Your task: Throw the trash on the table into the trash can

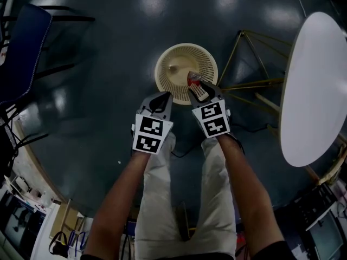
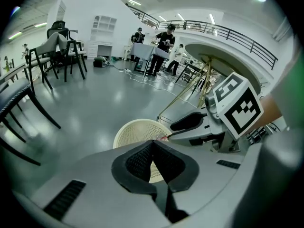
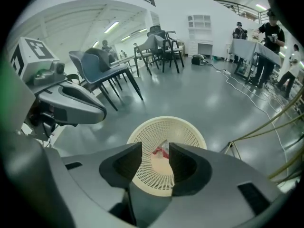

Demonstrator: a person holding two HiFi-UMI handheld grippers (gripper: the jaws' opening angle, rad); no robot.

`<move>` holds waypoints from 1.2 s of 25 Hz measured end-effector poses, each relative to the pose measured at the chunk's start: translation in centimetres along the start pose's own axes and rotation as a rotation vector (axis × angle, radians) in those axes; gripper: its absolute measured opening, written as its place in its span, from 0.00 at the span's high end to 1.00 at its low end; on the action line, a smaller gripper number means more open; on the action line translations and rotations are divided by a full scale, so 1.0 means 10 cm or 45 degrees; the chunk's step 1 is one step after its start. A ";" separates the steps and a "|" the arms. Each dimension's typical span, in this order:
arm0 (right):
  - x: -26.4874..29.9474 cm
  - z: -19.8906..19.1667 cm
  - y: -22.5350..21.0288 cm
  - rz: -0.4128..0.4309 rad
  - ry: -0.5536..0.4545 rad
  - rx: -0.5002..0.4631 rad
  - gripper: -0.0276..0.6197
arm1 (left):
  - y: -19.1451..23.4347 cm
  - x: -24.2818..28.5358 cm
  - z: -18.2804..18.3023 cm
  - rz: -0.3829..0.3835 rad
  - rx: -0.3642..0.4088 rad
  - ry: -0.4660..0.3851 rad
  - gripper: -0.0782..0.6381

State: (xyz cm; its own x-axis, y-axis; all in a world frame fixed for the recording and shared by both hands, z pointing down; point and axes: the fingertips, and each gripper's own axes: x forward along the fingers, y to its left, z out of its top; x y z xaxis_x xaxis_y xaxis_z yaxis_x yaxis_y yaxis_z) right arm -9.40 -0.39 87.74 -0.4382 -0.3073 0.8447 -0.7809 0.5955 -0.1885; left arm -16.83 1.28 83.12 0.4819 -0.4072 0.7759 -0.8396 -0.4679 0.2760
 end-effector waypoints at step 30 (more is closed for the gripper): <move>-1.04 0.40 0.28 0.023 -0.076 0.062 0.92 | -0.35 -0.69 0.59 -0.007 0.024 -0.072 0.87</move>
State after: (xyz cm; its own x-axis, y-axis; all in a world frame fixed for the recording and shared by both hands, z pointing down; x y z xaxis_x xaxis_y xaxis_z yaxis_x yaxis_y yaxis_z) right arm -8.82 1.53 76.42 -0.4772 -0.3413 0.8098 -0.7927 0.5650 -0.2290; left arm -15.74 1.13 73.41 0.5005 -0.4480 0.7408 -0.8321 -0.4850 0.2689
